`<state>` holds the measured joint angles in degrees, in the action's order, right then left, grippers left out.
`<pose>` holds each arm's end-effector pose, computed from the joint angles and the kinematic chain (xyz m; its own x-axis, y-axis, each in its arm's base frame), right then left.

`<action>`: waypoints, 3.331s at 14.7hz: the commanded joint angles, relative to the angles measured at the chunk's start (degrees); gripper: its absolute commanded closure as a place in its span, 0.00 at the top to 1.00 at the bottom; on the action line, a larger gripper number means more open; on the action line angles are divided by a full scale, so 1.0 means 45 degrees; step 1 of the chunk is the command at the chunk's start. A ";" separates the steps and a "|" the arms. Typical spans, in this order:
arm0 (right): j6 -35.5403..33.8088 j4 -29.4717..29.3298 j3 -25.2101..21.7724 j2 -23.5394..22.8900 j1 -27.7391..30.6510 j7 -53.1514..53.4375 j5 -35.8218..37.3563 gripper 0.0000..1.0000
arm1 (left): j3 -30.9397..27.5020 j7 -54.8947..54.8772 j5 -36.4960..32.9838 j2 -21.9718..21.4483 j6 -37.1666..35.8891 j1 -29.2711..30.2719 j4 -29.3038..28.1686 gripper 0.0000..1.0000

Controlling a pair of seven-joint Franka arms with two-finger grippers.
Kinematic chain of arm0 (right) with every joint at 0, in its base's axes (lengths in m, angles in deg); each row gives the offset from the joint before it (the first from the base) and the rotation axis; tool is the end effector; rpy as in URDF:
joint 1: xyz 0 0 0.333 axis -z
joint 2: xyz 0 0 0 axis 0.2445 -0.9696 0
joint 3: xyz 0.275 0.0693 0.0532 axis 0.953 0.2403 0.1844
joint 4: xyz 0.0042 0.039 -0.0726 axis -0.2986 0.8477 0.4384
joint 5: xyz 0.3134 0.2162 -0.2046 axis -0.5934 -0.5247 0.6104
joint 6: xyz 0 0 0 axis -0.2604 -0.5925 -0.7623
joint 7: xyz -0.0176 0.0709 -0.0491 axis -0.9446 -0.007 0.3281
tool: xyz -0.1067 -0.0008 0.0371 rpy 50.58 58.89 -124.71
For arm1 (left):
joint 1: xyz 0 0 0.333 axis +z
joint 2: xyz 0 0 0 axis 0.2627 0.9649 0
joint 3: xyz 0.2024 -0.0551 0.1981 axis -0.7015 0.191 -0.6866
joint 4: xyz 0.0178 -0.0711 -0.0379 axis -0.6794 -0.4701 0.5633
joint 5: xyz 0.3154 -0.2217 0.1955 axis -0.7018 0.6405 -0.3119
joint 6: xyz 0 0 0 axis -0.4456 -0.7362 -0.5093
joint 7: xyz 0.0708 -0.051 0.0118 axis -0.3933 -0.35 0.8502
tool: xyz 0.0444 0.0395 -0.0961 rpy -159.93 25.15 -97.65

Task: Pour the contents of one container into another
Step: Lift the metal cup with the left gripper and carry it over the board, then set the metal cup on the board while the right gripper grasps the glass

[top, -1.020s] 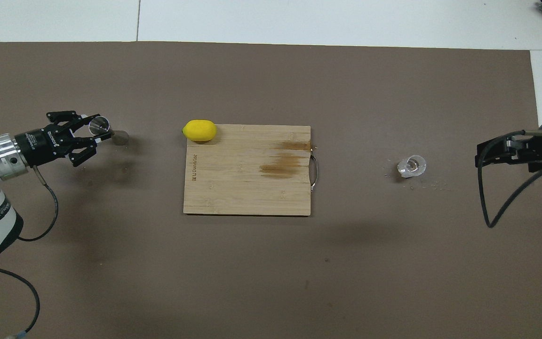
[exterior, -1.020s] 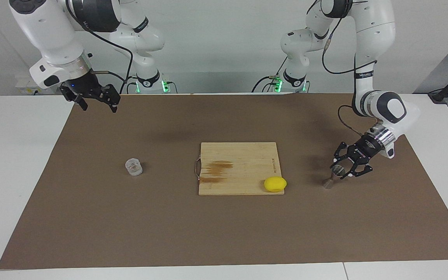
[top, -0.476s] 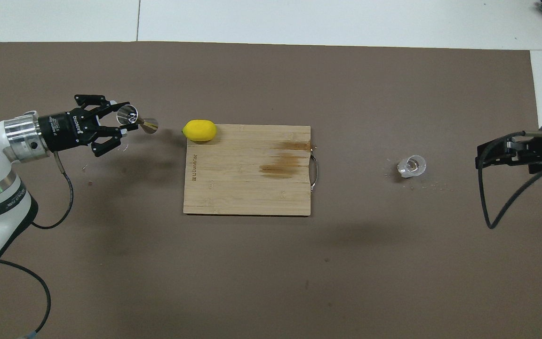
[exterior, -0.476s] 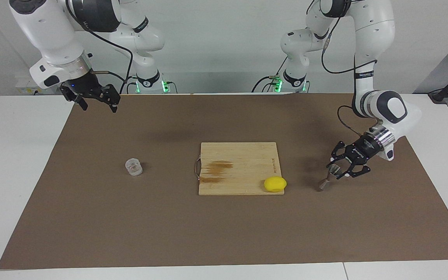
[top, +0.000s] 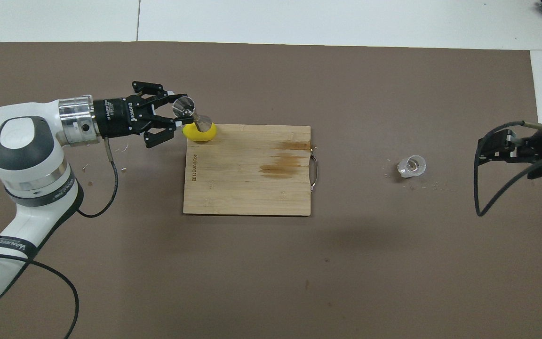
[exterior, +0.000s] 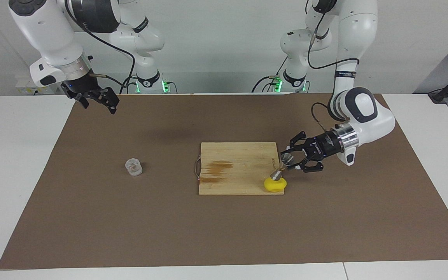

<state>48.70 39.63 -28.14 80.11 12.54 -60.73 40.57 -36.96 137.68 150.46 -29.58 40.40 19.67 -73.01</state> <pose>0.5859 -0.0004 0.5591 0.9473 -0.3108 -0.0779 -0.3099 -0.9505 0.0237 0.6482 -0.1581 0.3442 -0.1982 0.2691 -0.9425 0.9634 0.2303 -0.1368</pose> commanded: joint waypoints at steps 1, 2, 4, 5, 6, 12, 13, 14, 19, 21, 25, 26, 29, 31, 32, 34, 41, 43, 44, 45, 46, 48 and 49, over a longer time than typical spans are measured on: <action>0.0120 0.0052 0.0015 -0.0241 0.0260 0.1544 -0.0859 1.00 | -0.0106 0.0592 0.0713 -0.0118 0.1236 -0.1411 -0.0021 0.00; 0.0139 0.0032 0.0015 -0.0396 0.0357 0.2267 -0.1094 1.00 | -0.0106 0.0514 0.0754 -0.0099 0.1510 -0.1783 -0.0021 0.00; 0.0353 0.0013 0.0015 -0.0670 0.0669 0.3441 -0.1738 1.00 | -0.0106 0.0455 0.1122 -0.0002 0.2290 -0.2487 0.0076 0.00; 0.0606 0.0032 0.0015 -0.0729 0.0845 0.4046 -0.1857 1.00 | -0.0106 0.0455 0.1705 0.0037 0.2719 -0.2896 0.0115 0.00; 0.0744 0.0032 0.0015 -0.0885 0.0885 0.4786 -0.1877 1.00 | -0.0106 0.0455 0.2330 0.0096 0.3400 -0.3364 0.0077 0.00; 0.1836 0.0032 0.0015 -0.2465 0.1667 0.7622 -0.3693 1.00 | -0.0125 0.0435 0.2746 0.0409 0.5691 -0.5418 0.0038 0.00; 0.2284 0.0090 0.0015 -0.2739 0.1802 0.7916 -0.3964 1.00 | -0.0125 0.0435 0.2785 0.0448 0.6021 -0.5633 0.0018 0.00; 0.2539 0.0130 0.0015 -0.2935 0.1997 0.8112 -0.4199 1.00 | -0.0125 0.0435 0.2824 0.0583 0.6160 -0.5731 0.0018 0.00; 0.3925 0.0733 0.0015 -0.3932 0.2350 0.8953 -0.5117 1.00 | -0.0145 0.0416 0.2922 0.1032 0.6688 -0.6160 0.0076 0.00; 0.4763 0.1435 -0.0005 -0.3933 0.2507 0.9283 -0.5663 1.00 | -0.0145 0.0416 0.2922 0.1170 0.6942 -0.6278 0.0271 0.00; 0.5237 0.1849 0.0015 -0.4516 0.2741 0.9384 -0.6581 1.00 | -0.0184 0.0396 0.2844 0.1307 0.6943 -0.6338 0.0311 0.00; 0.5315 0.1887 0.0015 -0.4751 0.2799 0.9171 -0.6758 1.00 | -0.0184 0.0396 0.2844 0.1307 0.6981 -0.6338 0.0292 0.00; 0.5316 0.1888 0.0015 -0.5376 0.3013 0.8158 -0.7597 1.00 | -0.0203 0.0396 0.2824 0.1327 0.7001 -0.6338 0.0292 0.00; 0.5276 0.2062 0.0015 -0.5495 0.3054 0.7880 -0.8009 1.00 | -0.0223 0.0396 0.2766 0.1327 0.7001 -0.6338 0.0292 0.00; 0.5315 0.2141 0.0015 -0.5573 0.3054 0.7764 -0.8107 1.00 | -0.0223 0.0396 0.2766 0.1327 0.7001 -0.6338 0.0292 0.00; 0.5354 0.2432 0.0034 -0.5788 0.3054 0.7044 -0.8593 1.00 | -0.0242 0.0416 0.2765 0.1327 0.7020 -0.6318 0.0292 0.68; 0.6155 0.3741 0.0034 -0.5633 0.2956 0.5948 -0.9455 1.00 | -0.0223 0.0435 0.2785 0.1327 0.7079 -0.6240 0.0311 1.00; 0.6000 0.3860 0.0034 -0.5574 0.2937 0.5888 -0.9455 1.00 | -0.0223 0.0435 0.2785 0.1269 0.7060 -0.6221 0.0311 1.00; 0.5922 0.3938 0.0034 -0.5554 0.2917 0.5888 -0.9513 1.00 | -0.0223 0.0455 0.2747 0.1152 0.7040 -0.6240 0.0292 1.00; 0.5844 0.3958 0.0034 -0.5535 0.2898 0.5868 -0.9533 1.00 | -0.0223 0.0474 0.2630 0.0919 0.7040 -0.6240 0.0292 1.00; 0.5746 0.3958 0.0054 -0.5515 0.2897 0.5868 -0.9534 1.00 | -0.0223 0.0513 0.2358 0.0491 0.7001 -0.6221 0.0176 1.00; 0.5667 0.3978 0.0054 -0.5496 0.2878 0.5868 -0.9534 1.00 | -0.0262 0.0611 0.2180 -0.0194 0.6846 -0.6124 -0.0273 1.00; 0.5590 0.3997 0.0054 -0.5476 0.2878 0.5868 -0.9534 1.00 | -0.0262 0.0688 0.2141 -0.0371 0.6651 -0.5833 -0.0313 1.00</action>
<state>74.42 55.69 -27.94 54.01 25.46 -32.24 -0.34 -37.57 139.35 161.30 -27.55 71.19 -7.62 -71.64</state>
